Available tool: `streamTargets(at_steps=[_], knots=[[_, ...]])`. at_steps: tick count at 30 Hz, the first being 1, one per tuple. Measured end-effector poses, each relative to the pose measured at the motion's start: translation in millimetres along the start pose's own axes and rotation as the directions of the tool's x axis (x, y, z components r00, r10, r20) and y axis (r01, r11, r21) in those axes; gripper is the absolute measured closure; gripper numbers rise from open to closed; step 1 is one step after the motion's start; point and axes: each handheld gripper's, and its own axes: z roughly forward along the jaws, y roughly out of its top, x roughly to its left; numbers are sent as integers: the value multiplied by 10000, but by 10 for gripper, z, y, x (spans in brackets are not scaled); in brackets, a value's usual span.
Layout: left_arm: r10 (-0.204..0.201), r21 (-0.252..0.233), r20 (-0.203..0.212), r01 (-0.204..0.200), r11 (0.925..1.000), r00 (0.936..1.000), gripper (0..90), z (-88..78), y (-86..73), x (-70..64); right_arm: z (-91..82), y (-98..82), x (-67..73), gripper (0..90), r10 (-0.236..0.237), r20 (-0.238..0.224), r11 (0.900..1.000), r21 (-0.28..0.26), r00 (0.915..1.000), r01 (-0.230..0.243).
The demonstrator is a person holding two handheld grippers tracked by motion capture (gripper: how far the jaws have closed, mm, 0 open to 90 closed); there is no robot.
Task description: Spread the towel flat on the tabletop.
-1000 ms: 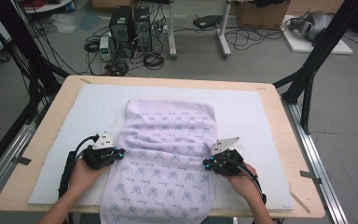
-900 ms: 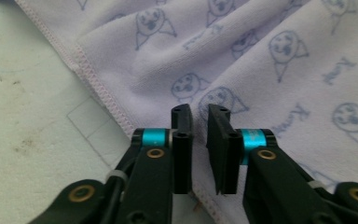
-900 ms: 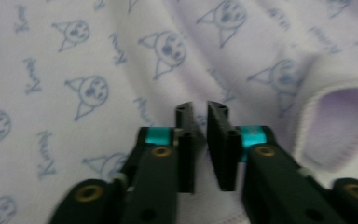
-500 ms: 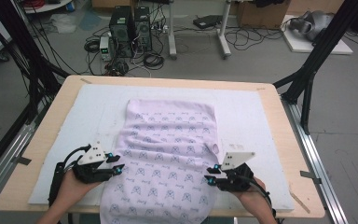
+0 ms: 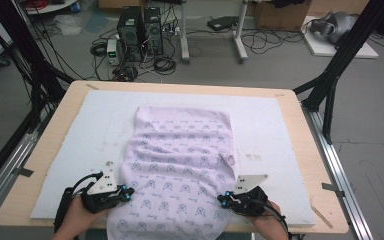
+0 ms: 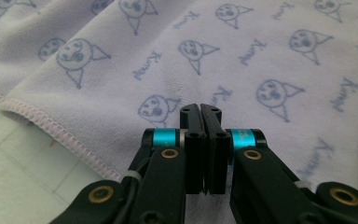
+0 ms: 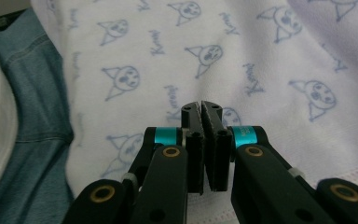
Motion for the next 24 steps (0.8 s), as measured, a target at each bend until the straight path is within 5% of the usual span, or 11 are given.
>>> streamTargets(at_steps=[10, 12, 15, 20, 24], knots=[[-117, -185, 536, 127, 9997, 9985, 878, -415, -109, -368, -327, -32, 389, 877, -325, -672, 9994, -167, 9972, 315], [-19, -213, 514, 30, 9998, 9987, 845, -453, -95, -406, -405, -18, 439, 791, -415, -819, 9986, -372, 9958, 386], [-28, -370, 255, 38, 9993, 9997, 661, -418, -15, -323, -403, 40, 350, 734, -362, -413, 9985, -432, 9985, 344], [93, -434, -200, -102, 9990, 9998, 602, -138, 126, -75, -144, 158, 74, 671, -565, 209, 9984, -79, 9982, 567], [-120, -39, -278, 119, 9999, 9995, 583, 122, 140, 107, 61, 205, -126, 652, -514, 278, 9982, 333, 9983, 504]])
